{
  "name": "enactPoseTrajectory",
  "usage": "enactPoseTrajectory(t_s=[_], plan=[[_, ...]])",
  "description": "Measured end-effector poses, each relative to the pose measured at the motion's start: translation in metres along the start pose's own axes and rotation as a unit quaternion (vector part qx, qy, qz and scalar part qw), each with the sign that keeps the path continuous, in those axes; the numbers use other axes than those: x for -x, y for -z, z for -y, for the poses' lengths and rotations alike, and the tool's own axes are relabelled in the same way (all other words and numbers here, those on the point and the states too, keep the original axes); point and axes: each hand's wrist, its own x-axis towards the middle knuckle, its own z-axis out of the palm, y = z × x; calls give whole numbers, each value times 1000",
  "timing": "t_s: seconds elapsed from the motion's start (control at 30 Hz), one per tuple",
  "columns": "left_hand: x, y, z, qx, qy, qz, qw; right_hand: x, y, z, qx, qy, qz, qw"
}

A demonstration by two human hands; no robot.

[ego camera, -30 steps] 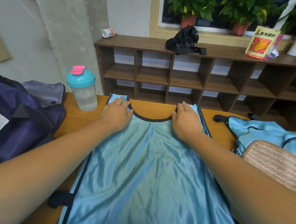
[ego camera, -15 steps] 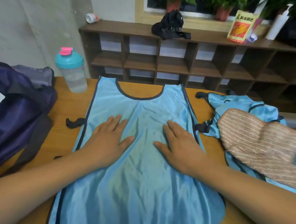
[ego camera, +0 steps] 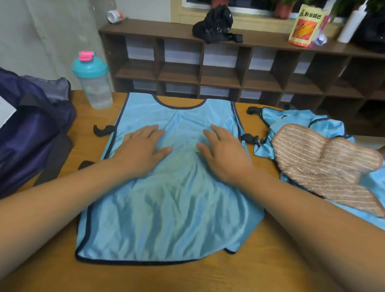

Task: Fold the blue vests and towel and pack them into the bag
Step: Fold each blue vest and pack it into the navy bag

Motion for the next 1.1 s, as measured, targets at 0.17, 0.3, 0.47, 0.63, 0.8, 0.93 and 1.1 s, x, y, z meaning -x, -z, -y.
enactPoseTrajectory(t_s=[0.17,0.3,0.47,0.63,0.8,0.93,1.1], plan=[[66,24,-53,85,-152,39,984,53,37,2,-52,134,-28,989],[122,37,-79,70,-243,129,959,119,59,8,-75,214,45,973],[151,31,-78,13,-280,126,952,162,62,9,-51,247,97,963],[157,32,-67,25,-268,178,946,160,55,10,-60,271,78,958],[150,52,-54,88,-194,180,960,143,69,21,-151,199,79,965],[136,68,-43,172,-138,115,969,122,78,23,-219,132,35,966],[107,78,-27,141,-128,45,981,86,83,20,-214,77,8,974]])
